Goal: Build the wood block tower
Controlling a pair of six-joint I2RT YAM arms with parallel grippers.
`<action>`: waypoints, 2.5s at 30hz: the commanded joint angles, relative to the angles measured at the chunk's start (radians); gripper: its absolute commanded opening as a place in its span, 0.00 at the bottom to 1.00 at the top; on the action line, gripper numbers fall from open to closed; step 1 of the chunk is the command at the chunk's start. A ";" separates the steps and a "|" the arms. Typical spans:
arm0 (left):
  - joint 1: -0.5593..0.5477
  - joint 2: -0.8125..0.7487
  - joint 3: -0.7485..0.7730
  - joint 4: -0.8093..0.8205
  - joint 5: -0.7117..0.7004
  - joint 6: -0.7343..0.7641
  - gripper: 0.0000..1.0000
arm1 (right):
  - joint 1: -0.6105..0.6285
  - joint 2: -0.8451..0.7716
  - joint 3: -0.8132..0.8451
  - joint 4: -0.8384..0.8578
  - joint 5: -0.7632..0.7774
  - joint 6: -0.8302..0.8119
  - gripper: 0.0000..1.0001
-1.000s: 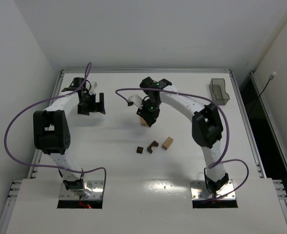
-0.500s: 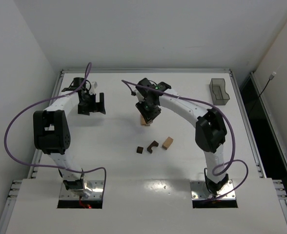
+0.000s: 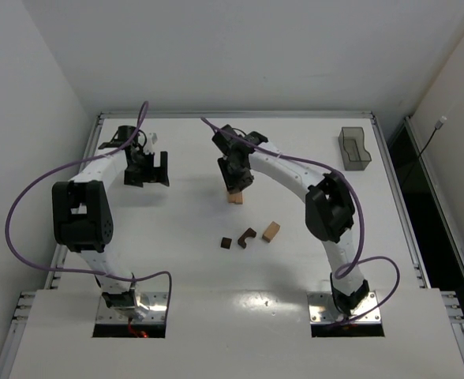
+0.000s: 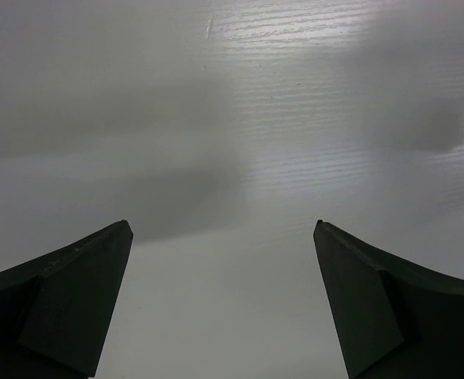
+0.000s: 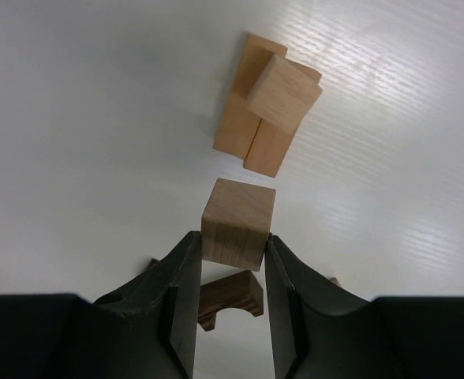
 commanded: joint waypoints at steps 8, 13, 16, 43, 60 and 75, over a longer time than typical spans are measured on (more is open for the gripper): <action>0.015 -0.063 -0.037 0.007 -0.004 0.016 1.00 | 0.004 0.017 0.018 0.035 -0.116 0.051 0.00; 0.015 -0.054 -0.037 0.007 -0.004 0.016 1.00 | 0.004 0.026 0.040 0.035 -0.165 0.014 0.00; 0.015 -0.054 -0.027 0.007 -0.004 0.016 1.00 | 0.004 0.026 0.052 0.035 -0.126 0.012 0.00; 0.015 -0.025 -0.037 0.007 -0.004 0.016 1.00 | -0.054 0.089 0.034 0.032 -0.125 0.120 0.00; 0.015 -0.025 -0.037 0.007 0.006 0.016 1.00 | -0.072 0.119 0.043 0.050 -0.174 0.120 0.00; 0.015 0.003 -0.027 0.007 0.006 0.016 1.00 | -0.091 0.168 0.070 0.050 -0.165 0.110 0.00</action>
